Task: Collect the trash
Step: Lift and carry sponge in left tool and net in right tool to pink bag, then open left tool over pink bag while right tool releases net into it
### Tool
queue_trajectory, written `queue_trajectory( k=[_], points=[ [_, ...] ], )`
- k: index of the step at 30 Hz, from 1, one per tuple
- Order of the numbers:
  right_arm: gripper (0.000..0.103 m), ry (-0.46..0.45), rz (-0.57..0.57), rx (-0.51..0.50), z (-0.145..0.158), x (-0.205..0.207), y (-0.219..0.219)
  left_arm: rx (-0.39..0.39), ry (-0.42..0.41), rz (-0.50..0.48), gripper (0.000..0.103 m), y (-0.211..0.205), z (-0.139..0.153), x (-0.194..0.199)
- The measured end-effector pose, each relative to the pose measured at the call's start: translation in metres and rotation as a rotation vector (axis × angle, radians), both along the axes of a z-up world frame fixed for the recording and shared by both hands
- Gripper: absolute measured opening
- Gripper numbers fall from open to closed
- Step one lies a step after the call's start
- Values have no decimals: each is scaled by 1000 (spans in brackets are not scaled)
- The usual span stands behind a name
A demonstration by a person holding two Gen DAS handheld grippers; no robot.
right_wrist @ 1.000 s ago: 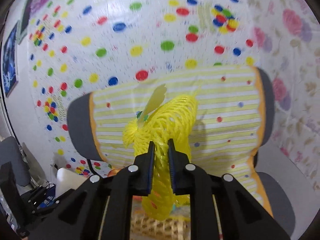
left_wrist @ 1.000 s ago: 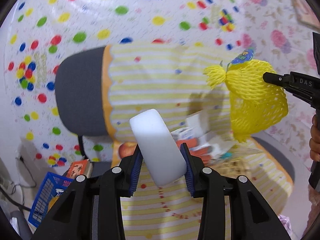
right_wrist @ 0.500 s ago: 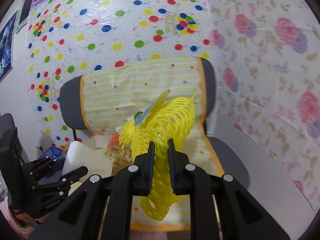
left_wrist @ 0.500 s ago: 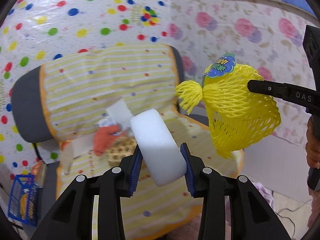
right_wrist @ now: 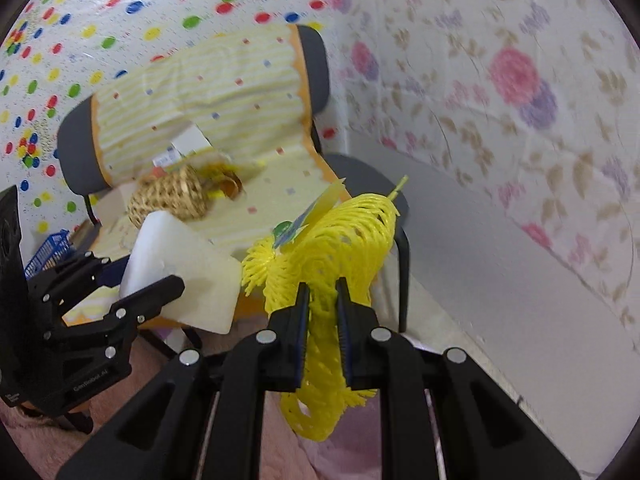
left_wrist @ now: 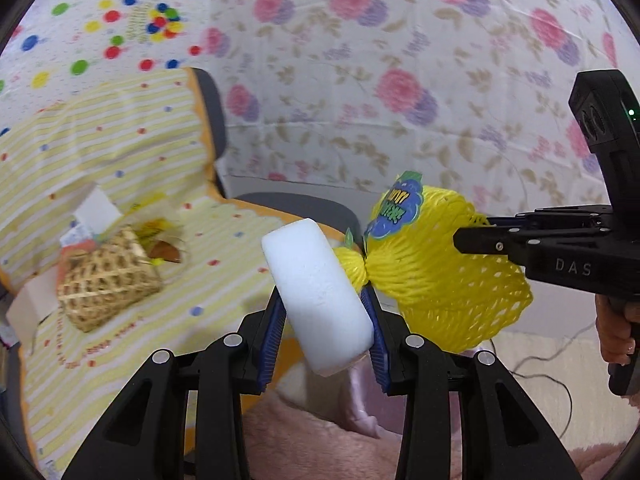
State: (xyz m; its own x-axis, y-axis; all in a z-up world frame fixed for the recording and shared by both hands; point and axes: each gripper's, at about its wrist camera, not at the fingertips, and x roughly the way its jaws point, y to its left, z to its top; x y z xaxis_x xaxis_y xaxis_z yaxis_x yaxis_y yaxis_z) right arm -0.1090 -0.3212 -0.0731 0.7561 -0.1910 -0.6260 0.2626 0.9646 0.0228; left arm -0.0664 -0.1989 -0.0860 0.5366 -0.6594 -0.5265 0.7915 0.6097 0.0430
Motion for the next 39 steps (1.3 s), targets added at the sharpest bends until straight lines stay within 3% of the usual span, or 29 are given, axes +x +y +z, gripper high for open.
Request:
queue_trajectory(
  k=[7, 15, 18, 19, 21, 26, 36, 39],
  points=[
    [14, 74, -106, 57, -38, -31, -24, 37, 79, -126, 42, -42, -31, -12],
    [15, 134, -151, 62, -73, -36, -44, 91, 150, -174, 45, -81, -57, -10],
    [16, 150, -158, 85, -84, -31, -53, 90, 178, -180, 53, -93, -63, -3],
    [19, 157, -159, 92, -88, -29, -55, 88, 183, -174, 59, -95, -63, -2],
    [35, 178, -155, 103, -94, -26, -58, 79, 185, -165, 66, -94, -61, 0],
    [42, 198, -175, 89, -93, -25, -61, 62, 157, -104, 71, -80, -48, 8],
    [43, 83, -164, 55, -54, -32, -54, 39, 110, 66, 71, -34, -31, 24],
    [43, 26, -126, 91, -43, -29, -48, 43, 94, 128, 83, -15, -23, 26]
  ],
)
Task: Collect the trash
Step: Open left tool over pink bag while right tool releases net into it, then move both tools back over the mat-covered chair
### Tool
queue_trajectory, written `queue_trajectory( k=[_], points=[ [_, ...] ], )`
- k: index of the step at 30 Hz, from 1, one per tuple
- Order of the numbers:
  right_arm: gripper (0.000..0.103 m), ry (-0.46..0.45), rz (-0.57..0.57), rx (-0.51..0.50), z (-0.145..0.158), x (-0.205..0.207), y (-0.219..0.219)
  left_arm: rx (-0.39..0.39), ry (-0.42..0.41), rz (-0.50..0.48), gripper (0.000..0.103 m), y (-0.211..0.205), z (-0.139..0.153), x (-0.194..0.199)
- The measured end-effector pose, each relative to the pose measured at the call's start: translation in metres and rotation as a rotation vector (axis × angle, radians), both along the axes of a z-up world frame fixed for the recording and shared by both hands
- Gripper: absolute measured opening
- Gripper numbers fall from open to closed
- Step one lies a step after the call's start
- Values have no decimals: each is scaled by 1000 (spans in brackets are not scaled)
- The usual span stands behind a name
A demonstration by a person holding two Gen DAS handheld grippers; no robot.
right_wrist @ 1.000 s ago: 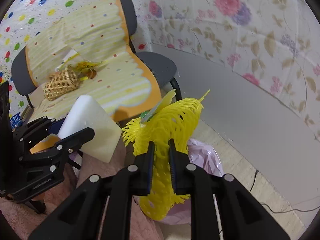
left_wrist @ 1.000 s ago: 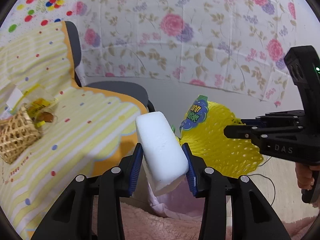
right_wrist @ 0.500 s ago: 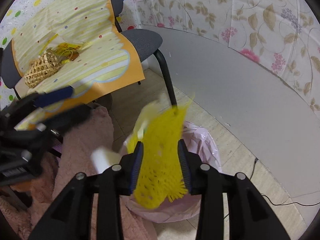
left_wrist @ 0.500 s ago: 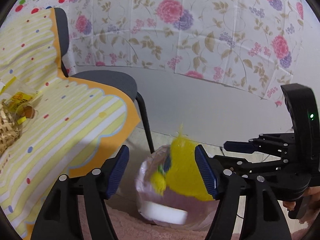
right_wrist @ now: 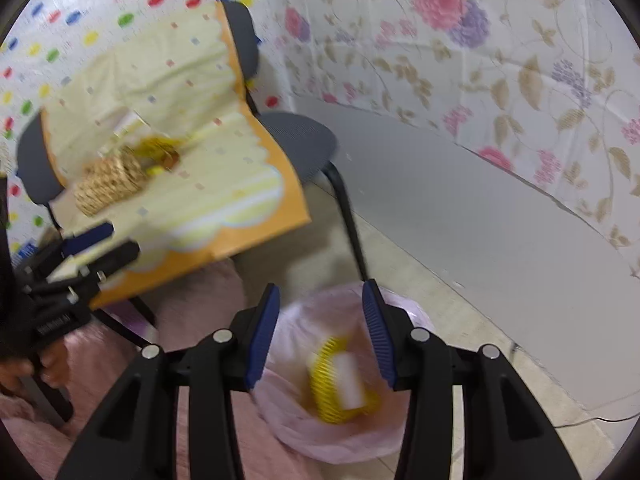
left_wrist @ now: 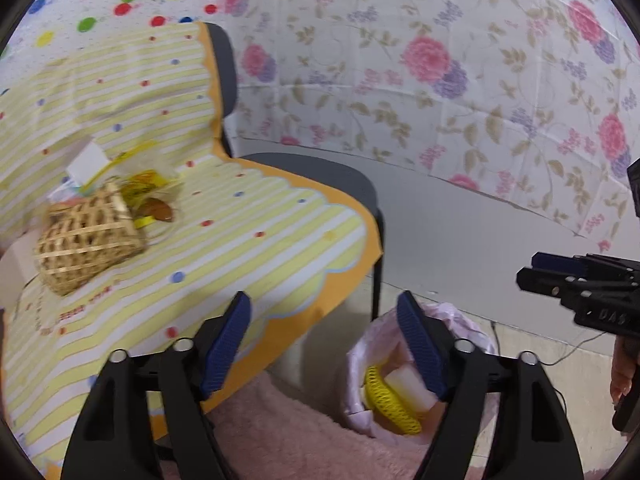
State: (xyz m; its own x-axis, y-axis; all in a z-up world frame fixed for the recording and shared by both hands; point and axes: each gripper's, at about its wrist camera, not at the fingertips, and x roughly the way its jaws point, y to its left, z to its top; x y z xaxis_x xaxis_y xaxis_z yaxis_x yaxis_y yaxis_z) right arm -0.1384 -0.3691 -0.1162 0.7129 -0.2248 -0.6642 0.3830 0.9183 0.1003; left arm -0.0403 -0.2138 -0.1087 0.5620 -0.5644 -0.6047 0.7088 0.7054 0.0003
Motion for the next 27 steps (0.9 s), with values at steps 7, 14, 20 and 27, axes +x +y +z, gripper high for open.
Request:
queue_trajectory(
  k=[7, 14, 20, 27],
  points=[
    [43, -39, 116, -15, 21, 33, 30, -4, -5, 143, 87, 46, 12, 9],
    [45, -65, 253, -28, 40, 80, 60, 31, 41, 295, 87, 94, 16, 26],
    [67, -83, 367, -87, 52, 118, 90, 74, 42, 421, 87, 130, 25, 49],
    [73, -99, 434, -98, 67, 163, 105, 37, 34, 513, 87, 162, 40, 85]
  ],
)
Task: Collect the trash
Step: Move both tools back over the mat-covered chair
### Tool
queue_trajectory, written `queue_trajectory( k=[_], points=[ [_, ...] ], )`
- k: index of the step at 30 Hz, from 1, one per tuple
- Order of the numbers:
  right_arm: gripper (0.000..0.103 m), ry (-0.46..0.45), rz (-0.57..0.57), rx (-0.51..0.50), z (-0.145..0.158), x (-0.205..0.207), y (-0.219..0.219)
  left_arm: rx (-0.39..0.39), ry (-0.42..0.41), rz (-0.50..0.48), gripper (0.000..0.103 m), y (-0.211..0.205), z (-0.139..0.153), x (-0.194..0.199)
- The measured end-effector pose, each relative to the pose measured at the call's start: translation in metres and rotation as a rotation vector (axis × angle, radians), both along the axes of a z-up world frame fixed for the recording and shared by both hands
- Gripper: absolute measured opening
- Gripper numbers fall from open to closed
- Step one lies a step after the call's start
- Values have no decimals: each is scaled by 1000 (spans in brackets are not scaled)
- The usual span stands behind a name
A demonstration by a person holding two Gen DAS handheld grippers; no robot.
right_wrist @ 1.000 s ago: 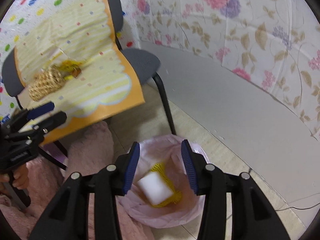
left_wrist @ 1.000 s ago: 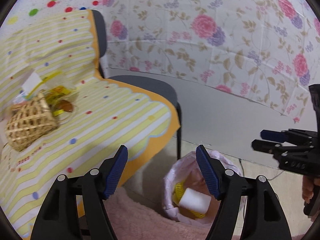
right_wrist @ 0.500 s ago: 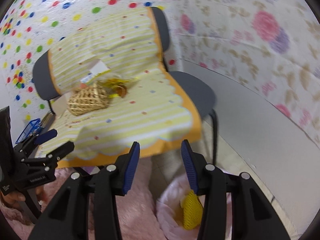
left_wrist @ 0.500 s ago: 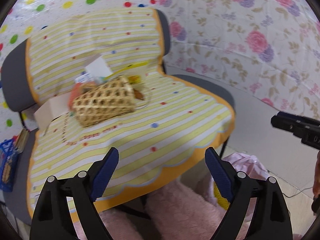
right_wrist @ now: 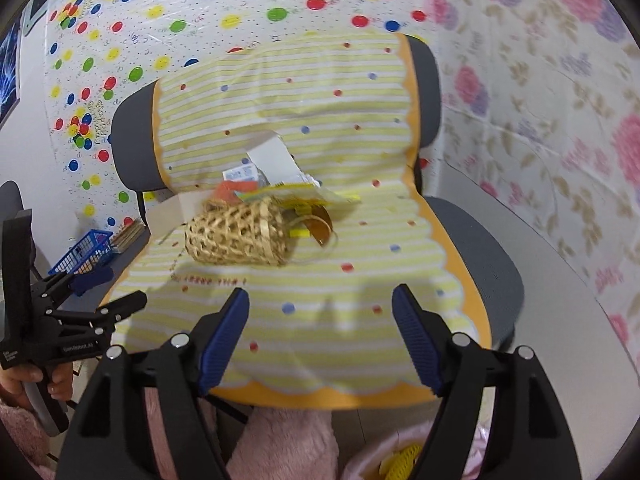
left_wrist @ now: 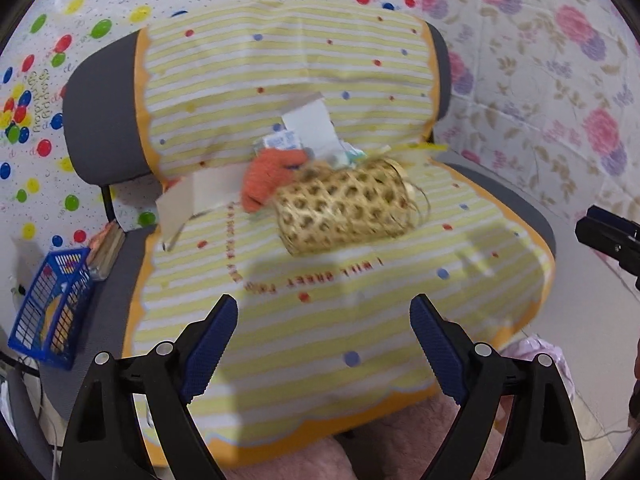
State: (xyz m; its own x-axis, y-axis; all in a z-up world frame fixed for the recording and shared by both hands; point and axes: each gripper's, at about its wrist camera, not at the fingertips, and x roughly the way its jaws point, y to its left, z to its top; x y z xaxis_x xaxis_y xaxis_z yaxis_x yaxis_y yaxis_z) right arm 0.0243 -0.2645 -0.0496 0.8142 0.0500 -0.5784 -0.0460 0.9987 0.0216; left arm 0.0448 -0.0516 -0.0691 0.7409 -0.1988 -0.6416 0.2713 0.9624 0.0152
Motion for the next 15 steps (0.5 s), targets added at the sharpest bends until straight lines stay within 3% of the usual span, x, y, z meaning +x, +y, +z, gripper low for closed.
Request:
queue_trajectory(
  k=[2, 7, 12, 15],
  points=[
    [73, 2, 1, -5, 1, 12, 3, -4, -25, 14, 87, 5, 5, 12],
    [61, 8, 8, -1, 4, 41, 6, -5, -60, 11, 87, 8, 15, 50],
    [49, 20, -4, -8, 2, 59, 5, 32, -78, -39, 87, -5, 15, 82],
    [49, 17, -9, 4, 3, 65, 3, 58, -71, -87, 83, -15, 10, 101]
  ],
)
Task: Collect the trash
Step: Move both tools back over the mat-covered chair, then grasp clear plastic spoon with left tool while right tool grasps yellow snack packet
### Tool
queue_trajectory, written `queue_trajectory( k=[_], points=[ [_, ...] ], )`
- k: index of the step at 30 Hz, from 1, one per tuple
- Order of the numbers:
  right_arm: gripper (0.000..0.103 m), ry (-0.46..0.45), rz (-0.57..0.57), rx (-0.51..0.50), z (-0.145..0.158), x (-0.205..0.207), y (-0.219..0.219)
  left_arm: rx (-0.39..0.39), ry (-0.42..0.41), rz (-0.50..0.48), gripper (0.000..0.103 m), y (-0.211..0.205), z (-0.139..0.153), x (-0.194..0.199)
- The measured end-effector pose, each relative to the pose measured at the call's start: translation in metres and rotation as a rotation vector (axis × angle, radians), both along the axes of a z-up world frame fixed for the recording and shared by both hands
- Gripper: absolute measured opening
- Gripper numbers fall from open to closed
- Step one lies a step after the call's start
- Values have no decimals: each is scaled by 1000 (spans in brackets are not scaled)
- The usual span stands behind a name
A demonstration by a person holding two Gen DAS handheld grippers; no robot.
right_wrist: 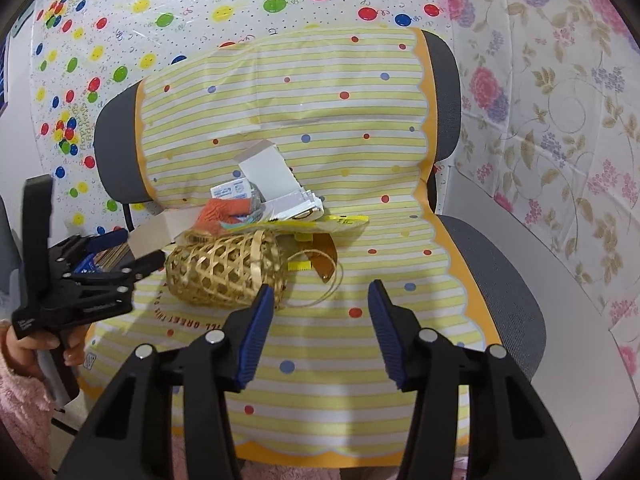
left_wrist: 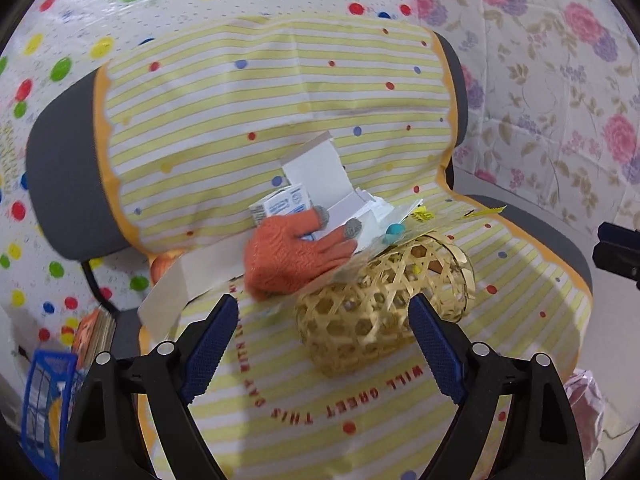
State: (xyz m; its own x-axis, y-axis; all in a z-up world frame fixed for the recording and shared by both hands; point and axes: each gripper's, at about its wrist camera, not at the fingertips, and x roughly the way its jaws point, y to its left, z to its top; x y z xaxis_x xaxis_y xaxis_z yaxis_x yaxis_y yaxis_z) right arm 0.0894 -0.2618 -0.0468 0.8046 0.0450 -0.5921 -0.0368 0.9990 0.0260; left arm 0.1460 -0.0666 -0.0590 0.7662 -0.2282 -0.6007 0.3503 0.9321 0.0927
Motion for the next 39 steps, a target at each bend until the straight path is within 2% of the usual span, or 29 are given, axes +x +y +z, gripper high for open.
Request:
queue_trajectory(
  k=[9, 11, 13, 17, 19, 20, 22, 26, 28, 32, 39],
  points=[
    [49, 19, -31, 18, -4, 14, -12, -27, 86, -115, 52, -10, -15, 52],
    [49, 24, -30, 16, -5, 16, -12, -31, 99, -141, 38, -12, -18, 59],
    [49, 26, -28, 19, -6, 17, -13, -46, 107, -151, 31, -12, -19, 64],
    [49, 25, -21, 32, -5, 21, -12, -46, 51, -125, 18, -6, -9, 61],
    [49, 19, -18, 33, -4, 23, -9, -52, 13, -78, 14, 2, 2, 56],
    [51, 16, -16, 34, -3, 24, -9, -62, -9, -56, 7, 7, 8, 51],
    [60, 10, -13, 41, -2, 27, -7, -89, -58, -1, 5, 20, 24, 40],
    [62, 11, -5, 44, -5, 35, -1, -128, -130, 105, 5, 43, 45, 16],
    [62, 17, -3, 10, -9, 39, 4, -140, -146, 149, 5, 54, 49, 4],
    [62, 45, 14, -78, -22, 52, 14, -178, -94, 151, 5, 66, 44, -5],
    [66, 80, 66, -264, -34, 86, 25, -169, -49, 141, 5, 68, 27, -4]
  ],
)
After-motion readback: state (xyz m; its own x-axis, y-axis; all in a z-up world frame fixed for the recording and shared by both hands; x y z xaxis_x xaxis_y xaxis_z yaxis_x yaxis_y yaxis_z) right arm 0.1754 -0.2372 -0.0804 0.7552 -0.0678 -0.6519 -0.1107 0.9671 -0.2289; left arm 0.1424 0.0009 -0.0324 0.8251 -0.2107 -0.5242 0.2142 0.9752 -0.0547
